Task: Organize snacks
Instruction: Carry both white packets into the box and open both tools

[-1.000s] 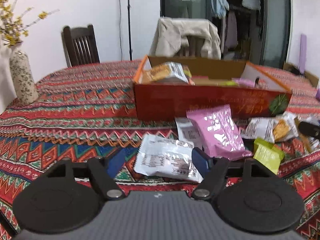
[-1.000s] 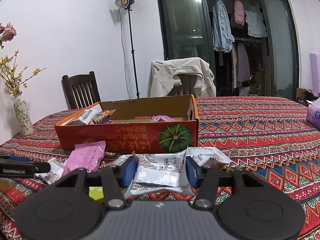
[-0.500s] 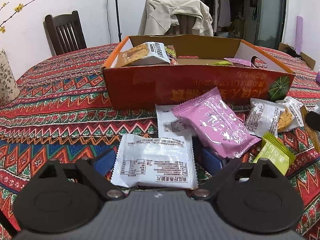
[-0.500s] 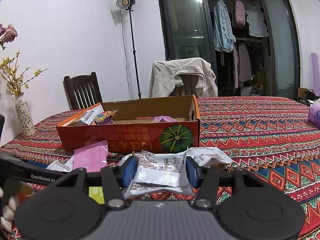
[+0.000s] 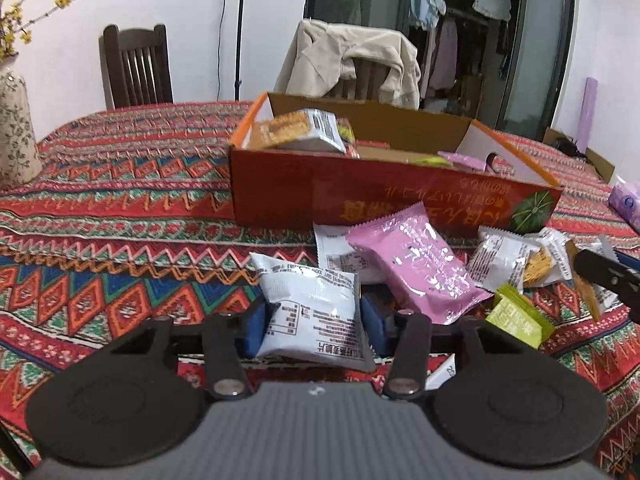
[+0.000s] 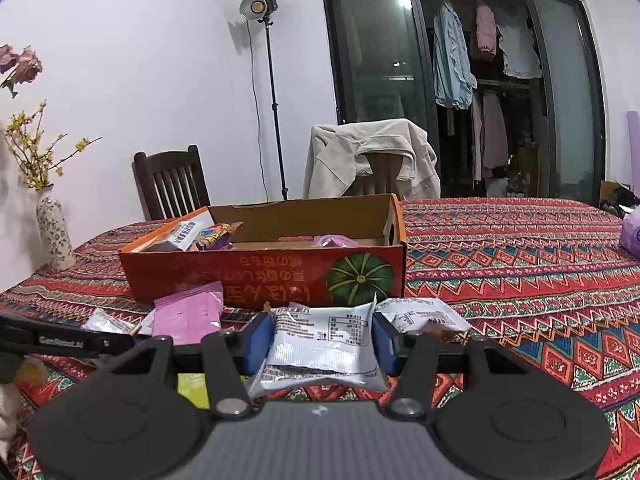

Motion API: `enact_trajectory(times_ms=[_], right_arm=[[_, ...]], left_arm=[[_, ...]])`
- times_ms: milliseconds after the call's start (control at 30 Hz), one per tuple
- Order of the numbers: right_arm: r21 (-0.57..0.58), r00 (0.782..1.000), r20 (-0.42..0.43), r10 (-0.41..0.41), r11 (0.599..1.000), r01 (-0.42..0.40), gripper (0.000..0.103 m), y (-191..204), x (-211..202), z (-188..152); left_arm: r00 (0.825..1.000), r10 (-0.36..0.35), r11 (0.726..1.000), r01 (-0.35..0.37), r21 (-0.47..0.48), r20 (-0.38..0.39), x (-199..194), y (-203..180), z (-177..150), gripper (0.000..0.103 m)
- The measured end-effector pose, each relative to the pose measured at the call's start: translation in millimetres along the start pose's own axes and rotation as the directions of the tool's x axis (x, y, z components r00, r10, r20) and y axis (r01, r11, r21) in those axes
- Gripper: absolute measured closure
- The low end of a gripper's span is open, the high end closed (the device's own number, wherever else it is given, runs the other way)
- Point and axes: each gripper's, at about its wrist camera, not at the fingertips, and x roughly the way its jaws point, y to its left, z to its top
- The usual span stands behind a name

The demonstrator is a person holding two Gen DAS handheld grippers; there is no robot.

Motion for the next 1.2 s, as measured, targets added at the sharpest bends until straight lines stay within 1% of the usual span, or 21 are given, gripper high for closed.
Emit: enact_trajectory(times_ms=[133, 300, 400, 600, 767, 933, 1067, 1200], right_arm=[[-0.019, 0.999, 0.028, 0.023, 1.0, -0.023, 0.05, 5, -5, 3], [-0.025, 0.997, 0.058, 0.043, 0.999, -0.041, 0.05, 10, -14, 15], [-0.025, 0.996, 0.065, 0.055, 0.998, -0.054, 0.05, 13, -15, 30], [-0.054, 0.995, 0.085, 0.049, 0.998, -0.045, 0.05, 24, -7, 66], [-0.045, 0.993, 0.114, 0.035, 0.999, -0.03, 0.05, 29, 10, 94], [-0.026, 0.992, 0.129, 0.012, 1.0, -0.009, 0.05, 29, 36, 118], [-0.014, 0.991, 0.131, -0.012, 1.0, 0.014, 0.05, 29, 63, 131], [0.025, 0.991, 0.13, -0.024, 0.999, 0.021, 0.05, 24, 92, 133]], left_arm=[[0.998, 0.001, 1.0, -0.001, 0.001, 0.06, -19, 5, 8, 0.053], [0.992, 0.002, 1.0, -0.004, 0.018, 0.129, -38, 6, 26, 0.053], [0.987, -0.001, 1.0, -0.004, 0.029, 0.161, -44, 1, 41, 0.053], [0.975, -0.021, 0.999, 0.013, 0.035, 0.223, -43, -13, 75, 0.053], [0.969, -0.022, 1.0, 0.019, 0.016, 0.245, -31, -20, 99, 0.053], [0.963, -0.009, 1.0, 0.017, -0.026, 0.269, -14, -24, 123, 0.053], [0.956, 0.015, 0.999, -0.002, -0.046, 0.293, 5, -28, 140, 0.053], [0.953, 0.054, 0.997, -0.034, -0.07, 0.299, 34, -30, 146, 0.053]])
